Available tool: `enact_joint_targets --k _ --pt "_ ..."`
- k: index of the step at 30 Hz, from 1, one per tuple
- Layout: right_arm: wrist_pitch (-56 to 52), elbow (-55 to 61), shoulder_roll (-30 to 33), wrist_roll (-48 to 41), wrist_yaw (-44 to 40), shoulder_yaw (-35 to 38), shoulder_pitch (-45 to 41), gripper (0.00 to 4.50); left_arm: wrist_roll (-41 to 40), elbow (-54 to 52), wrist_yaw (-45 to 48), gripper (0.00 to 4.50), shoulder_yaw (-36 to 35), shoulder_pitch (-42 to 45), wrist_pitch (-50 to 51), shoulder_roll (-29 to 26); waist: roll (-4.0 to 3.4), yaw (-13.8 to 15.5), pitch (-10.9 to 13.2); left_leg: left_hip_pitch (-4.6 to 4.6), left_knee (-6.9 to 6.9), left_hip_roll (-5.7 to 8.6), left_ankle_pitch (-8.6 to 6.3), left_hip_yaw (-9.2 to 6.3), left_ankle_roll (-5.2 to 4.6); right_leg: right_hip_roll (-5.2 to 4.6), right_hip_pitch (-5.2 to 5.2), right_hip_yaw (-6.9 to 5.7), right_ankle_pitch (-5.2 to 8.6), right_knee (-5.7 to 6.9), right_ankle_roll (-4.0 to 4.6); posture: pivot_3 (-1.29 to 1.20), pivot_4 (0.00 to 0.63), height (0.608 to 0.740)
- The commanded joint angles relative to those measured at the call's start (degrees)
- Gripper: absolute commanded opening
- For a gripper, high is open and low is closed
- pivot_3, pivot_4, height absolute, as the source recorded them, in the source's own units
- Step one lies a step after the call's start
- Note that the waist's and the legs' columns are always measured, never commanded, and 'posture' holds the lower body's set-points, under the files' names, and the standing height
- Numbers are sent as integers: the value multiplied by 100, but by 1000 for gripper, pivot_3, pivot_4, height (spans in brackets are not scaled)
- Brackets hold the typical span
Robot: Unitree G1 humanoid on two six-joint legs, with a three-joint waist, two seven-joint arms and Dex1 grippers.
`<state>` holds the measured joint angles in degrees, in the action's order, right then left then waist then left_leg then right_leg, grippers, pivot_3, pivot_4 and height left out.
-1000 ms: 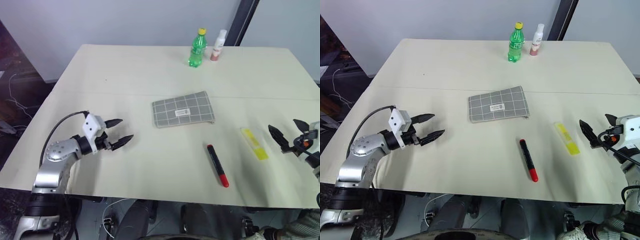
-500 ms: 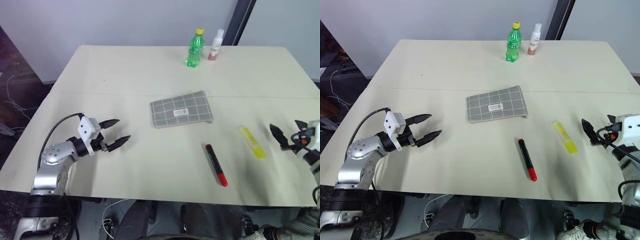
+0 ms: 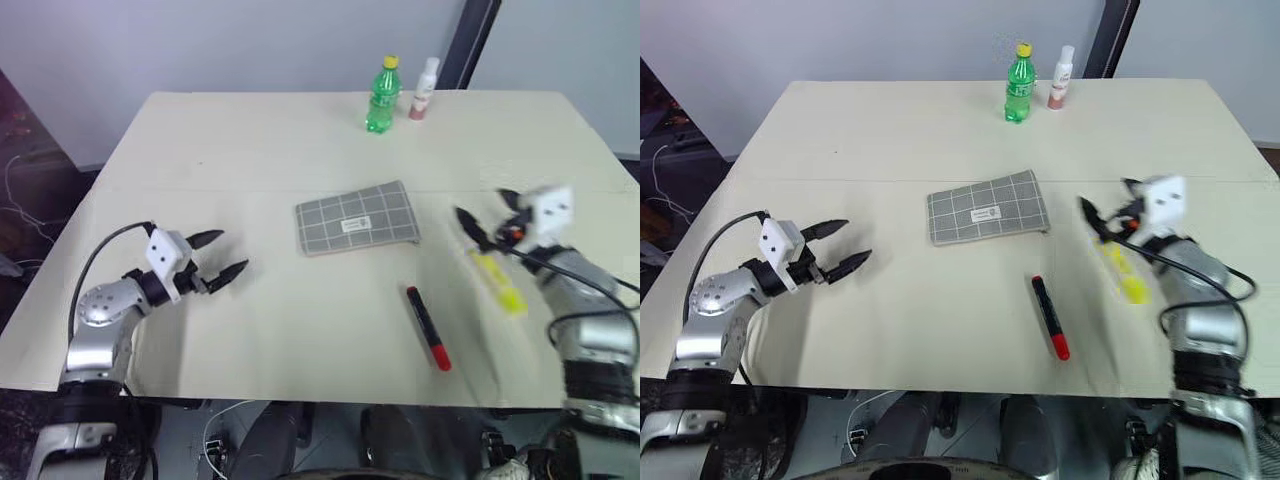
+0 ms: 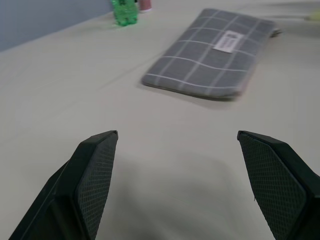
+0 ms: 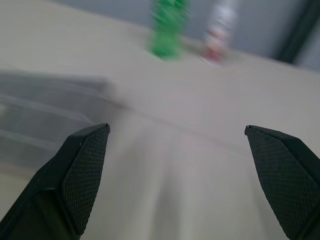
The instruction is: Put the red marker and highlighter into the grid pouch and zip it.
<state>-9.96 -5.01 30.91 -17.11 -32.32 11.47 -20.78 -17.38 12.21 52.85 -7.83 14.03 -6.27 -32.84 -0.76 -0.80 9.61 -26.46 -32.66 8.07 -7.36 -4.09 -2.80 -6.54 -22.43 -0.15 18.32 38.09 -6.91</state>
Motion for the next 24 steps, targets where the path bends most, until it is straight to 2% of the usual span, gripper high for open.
enact_joint_targets --k 1,3,7,10,14,20,24 --pt "-34 320 -487 202 92 -685 -559 4254 593 599 -177 4074 129 457 -995 -53 2 1 1 -2 1 0 1 -3 2 2 -6 -1 -1 2 -1 0 150 740" --pt "215 -24 -614 660 126 -1105 -795 3660 876 1069 -267 4093 271 769 -1542 32 2 41 1 -2 8 4 2 -4 4 2 -7 -3 -6 1 -8 0 150 740" --pt "759 -1249 -720 1736 603 -1755 -1396 1576 1893 2255 -590 4093 872 1489 -2985 47 6 154 1 -2 15 21 10 -14 15 5 -8 -5 -39 0 -24 0 150 740" --pt "1085 -2054 -484 2600 889 -2233 -1603 22 2537 2927 -792 4093 1377 2023 -3771 120 6 182 1 -3 22 25 23 -20 35 6 -10 -5 -60 0 -36 0 150 740" --pt "1309 -2476 -307 3043 868 -2511 -1553 22 3311 3677 -1246 4093 1931 2654 -4530 253 8 147 1 -1 33 45 32 -45 48 9 -23 -1 -68 0 -36 0 150 740" --pt "1297 -2063 -332 2956 691 -2380 -1267 22 4390 4705 -2483 4093 2587 3473 -4899 590 11 127 -1 4 47 41 39 -74 56 19 -30 -3 -71 8 -40 0 150 740" --pt "1094 -1696 -323 2879 652 -2235 -1064 22 4612 5144 -2958 4093 2811 3738 -4932 901 13 137 -2 5 45 41 41 -79 57 27 -27 -4 -71 10 -40 0 150 740"
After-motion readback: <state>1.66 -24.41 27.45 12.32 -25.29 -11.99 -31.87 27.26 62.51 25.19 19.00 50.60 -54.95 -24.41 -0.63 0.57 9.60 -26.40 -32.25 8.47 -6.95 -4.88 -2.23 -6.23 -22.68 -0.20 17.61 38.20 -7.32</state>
